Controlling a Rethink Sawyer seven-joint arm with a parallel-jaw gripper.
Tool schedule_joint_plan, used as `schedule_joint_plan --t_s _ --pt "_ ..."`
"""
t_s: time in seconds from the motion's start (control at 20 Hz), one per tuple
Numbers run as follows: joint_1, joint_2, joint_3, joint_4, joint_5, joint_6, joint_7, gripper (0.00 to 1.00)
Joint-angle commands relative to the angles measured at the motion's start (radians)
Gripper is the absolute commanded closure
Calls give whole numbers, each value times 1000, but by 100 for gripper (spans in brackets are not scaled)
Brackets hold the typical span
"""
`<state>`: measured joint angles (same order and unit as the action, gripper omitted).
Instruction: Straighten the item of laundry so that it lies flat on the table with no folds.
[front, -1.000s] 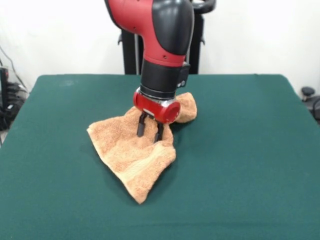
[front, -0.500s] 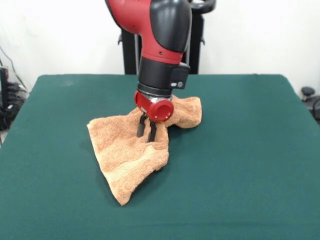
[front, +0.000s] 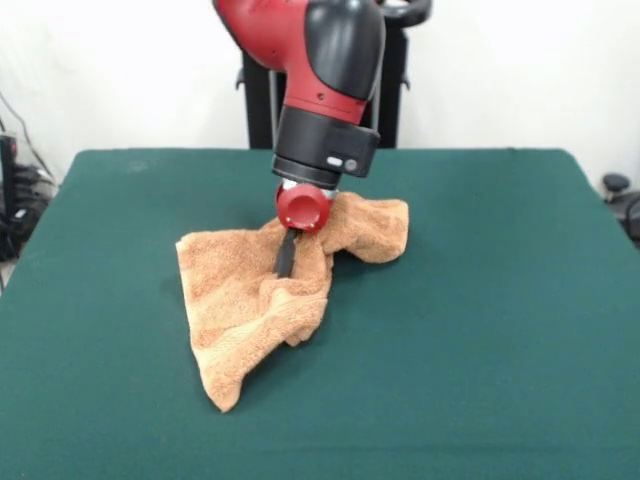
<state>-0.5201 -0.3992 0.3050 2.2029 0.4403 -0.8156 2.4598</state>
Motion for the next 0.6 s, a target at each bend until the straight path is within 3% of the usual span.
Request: schedule_joint_plan --t_s 0.05,0.2,0.3,0.6 --pt "13 425 321 48 183 206 724 0" --pt "48 370 344 99 395 233 757 0" --pt "83 336 334 115 479 245 681 0" --pt "90 350 315 115 424 202 577 0"
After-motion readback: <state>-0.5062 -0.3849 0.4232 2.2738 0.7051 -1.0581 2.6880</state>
